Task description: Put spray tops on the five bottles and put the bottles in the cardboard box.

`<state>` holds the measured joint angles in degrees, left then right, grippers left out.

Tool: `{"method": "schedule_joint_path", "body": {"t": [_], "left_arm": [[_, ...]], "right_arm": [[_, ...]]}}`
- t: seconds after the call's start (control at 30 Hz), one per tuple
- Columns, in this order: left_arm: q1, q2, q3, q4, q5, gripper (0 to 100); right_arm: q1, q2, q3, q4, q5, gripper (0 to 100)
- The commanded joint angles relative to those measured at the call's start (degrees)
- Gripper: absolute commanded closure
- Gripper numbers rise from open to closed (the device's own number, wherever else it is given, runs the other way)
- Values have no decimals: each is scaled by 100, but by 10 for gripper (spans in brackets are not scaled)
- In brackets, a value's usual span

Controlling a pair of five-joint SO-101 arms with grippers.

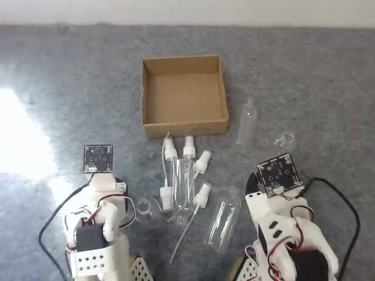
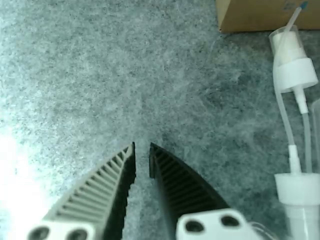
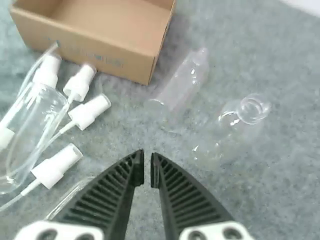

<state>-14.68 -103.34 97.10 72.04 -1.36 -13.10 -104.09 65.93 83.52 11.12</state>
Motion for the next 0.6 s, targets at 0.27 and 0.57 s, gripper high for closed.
{"method": "schedule_joint_path", "body": {"t": [0.27, 0.57], "left_arm": [[-26, -105, -57, 26, -9, 957], [-26, -105, -57, 26, -9, 957]], "right_arm": [[57, 127, -1855, 505, -18, 992], [57, 2026, -3314, 1068, -387, 991]]}}
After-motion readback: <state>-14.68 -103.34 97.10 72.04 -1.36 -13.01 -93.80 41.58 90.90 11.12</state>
